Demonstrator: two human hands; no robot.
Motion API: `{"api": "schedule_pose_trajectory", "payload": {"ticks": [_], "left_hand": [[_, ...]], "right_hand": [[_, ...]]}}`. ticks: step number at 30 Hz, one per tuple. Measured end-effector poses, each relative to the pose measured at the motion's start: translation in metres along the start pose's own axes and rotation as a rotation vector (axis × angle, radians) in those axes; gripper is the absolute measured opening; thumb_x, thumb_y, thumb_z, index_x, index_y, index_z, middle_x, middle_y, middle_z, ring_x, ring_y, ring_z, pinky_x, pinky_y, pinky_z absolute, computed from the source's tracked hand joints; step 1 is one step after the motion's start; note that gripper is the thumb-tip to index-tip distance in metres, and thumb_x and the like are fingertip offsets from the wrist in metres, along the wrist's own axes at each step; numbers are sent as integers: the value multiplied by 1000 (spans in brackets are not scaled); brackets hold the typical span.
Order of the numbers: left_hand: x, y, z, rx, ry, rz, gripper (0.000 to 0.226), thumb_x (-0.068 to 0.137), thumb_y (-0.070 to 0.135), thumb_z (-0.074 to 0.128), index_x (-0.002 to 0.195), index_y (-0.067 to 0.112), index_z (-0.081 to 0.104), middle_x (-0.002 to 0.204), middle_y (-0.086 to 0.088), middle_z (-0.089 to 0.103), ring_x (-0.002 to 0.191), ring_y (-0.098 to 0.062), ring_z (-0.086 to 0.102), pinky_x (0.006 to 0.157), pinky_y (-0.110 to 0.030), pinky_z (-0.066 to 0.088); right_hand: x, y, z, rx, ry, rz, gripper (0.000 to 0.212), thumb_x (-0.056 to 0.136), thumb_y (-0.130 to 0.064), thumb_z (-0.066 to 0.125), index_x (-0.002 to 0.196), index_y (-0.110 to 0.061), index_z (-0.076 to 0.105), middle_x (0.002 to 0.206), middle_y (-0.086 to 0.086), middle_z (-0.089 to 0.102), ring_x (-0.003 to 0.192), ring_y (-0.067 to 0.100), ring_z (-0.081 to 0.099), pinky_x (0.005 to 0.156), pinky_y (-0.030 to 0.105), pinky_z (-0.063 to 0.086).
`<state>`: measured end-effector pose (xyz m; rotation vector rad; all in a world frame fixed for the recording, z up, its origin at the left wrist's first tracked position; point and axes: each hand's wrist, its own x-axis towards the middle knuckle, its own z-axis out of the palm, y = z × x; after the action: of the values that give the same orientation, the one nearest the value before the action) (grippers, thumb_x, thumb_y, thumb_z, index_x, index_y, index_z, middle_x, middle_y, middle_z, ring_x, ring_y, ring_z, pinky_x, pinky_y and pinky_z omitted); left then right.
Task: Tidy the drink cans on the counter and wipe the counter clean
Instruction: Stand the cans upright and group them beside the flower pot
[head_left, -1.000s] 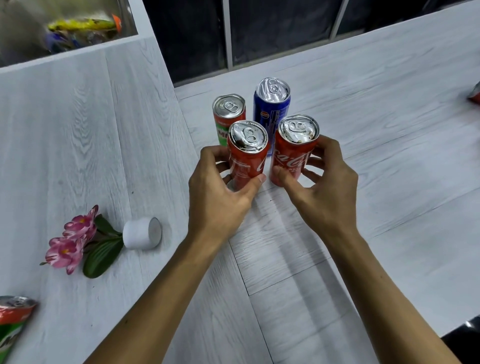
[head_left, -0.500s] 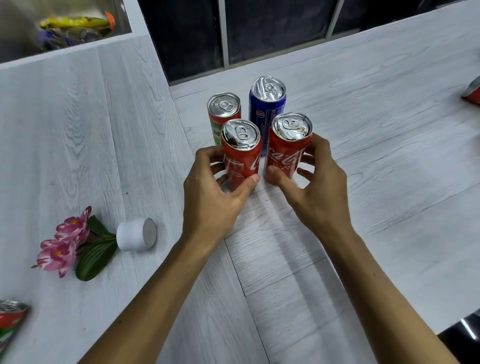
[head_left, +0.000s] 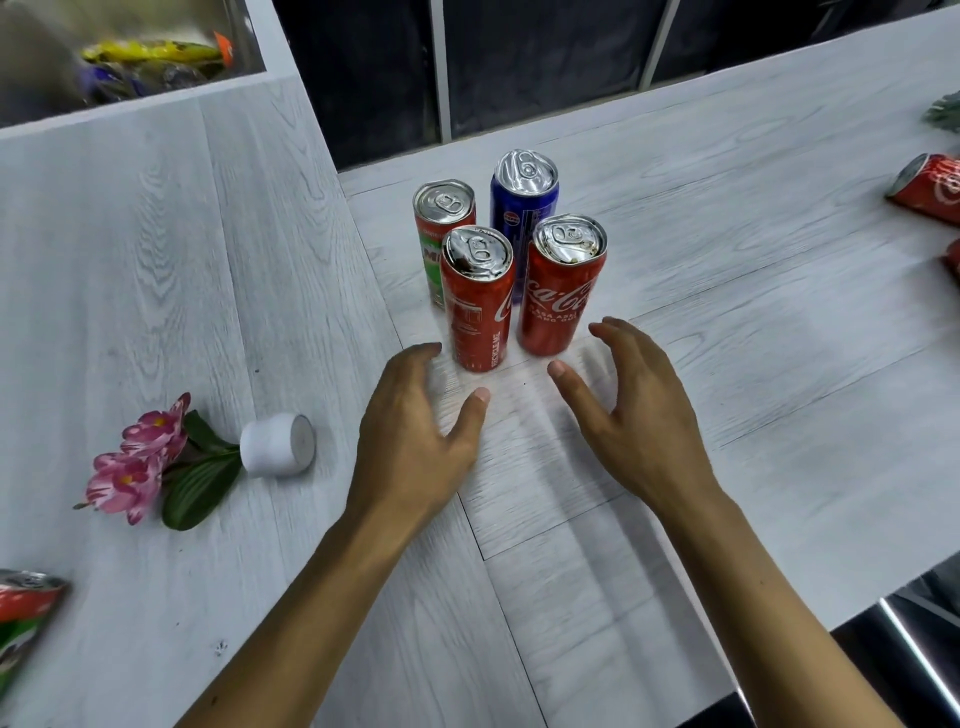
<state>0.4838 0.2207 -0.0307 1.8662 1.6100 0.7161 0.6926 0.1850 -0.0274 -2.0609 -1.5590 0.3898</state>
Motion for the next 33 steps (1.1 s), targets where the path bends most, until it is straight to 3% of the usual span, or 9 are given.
{"api": "schedule_pose_trajectory", "payload": {"ticks": [6, 9, 12, 18, 26, 33], "left_hand": [[-22, 2, -12, 145, -138, 97, 58, 97, 53, 58, 148, 31, 43, 154, 10, 47, 142, -13, 42, 105, -23, 33], [-30, 6, -17, 193, -177, 139, 57, 99, 53, 57, 150, 32, 41, 158, 11, 43, 146, -13, 38, 115, -30, 34], [-37, 11, -25, 218, -193, 185, 58, 100, 52, 55, 152, 32, 39, 161, 9, 40, 148, -12, 34, 125, -41, 25], [-54, 11, -48, 260, -211, 224, 58, 103, 48, 50, 156, 31, 33, 167, 8, 31, 155, -12, 24, 125, -36, 7], [-94, -12, -97, 235, -214, 274, 55, 104, 40, 50, 156, 29, 35, 167, 7, 31, 154, -11, 23, 128, -44, 18], [-137, -59, -149, 211, -167, 295, 53, 103, 38, 53, 154, 27, 40, 163, 6, 38, 150, -12, 28, 123, -31, 11]], "right_hand": [[-25, -13, -11, -77, -98, -81, 72, 99, -65, 44, 153, -18, 46, 163, 3, 39, 150, 19, 35, 118, 37, 34], [-39, -22, -14, -123, -130, -139, 69, 101, -63, 45, 153, -17, 46, 163, 3, 40, 150, 20, 36, 119, 39, 36], [-52, -30, -16, -157, -123, -208, 64, 102, -57, 49, 149, -13, 51, 160, 8, 44, 148, 25, 39, 119, 43, 38], [-78, -52, -17, -256, -129, -273, 61, 103, -56, 47, 149, -16, 52, 160, 10, 44, 149, 31, 39, 120, 45, 34], [-123, -90, -12, -270, -149, -253, 63, 103, -55, 44, 152, -17, 48, 164, 7, 38, 153, 26, 32, 123, 46, 30], [-169, -139, 10, -210, -119, -231, 61, 103, -52, 49, 150, -14, 50, 161, 6, 43, 149, 25, 40, 119, 44, 36]]}}
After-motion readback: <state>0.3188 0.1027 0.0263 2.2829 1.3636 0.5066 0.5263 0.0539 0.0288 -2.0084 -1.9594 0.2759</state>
